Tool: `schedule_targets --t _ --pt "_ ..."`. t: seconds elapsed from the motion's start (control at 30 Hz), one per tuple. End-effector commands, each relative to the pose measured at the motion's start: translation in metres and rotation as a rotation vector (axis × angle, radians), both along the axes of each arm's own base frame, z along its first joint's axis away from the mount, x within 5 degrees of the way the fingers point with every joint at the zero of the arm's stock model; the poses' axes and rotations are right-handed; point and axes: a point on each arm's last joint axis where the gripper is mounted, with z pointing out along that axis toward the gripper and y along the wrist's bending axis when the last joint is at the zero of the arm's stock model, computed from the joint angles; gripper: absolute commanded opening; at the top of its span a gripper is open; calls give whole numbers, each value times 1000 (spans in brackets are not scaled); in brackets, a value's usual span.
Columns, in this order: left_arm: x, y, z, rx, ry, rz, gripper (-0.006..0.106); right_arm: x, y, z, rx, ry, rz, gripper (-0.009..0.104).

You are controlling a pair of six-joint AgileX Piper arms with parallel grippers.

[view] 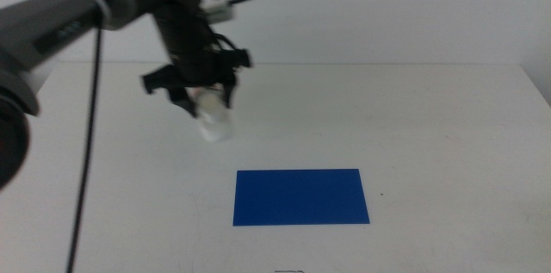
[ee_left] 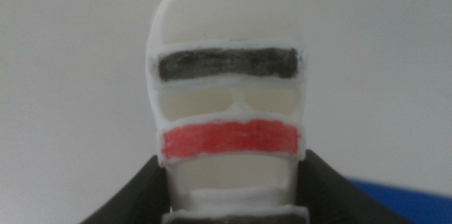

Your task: Use one arm to grab the shoe from the table and place it on the mat.

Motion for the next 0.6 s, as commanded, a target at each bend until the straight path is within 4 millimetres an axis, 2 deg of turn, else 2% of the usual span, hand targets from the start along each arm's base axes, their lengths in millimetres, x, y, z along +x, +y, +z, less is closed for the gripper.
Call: schedule_targets --t 0.0,0.13,0.33,0.57 --pt "-27 -21 36 -19 5 -24 22 -2 0 14 -15 -113 1 94" --pt "-49 -63 35 -28 10 -84 22 -2 0 14 -15 -113 1 94" --pt "-76 -111 36 -6 -57 -122 22 -2 0 14 -15 -113 1 94" --pt "-92 -131 37 22 -92 -126 22 -2 0 14 -15 -113 1 94"
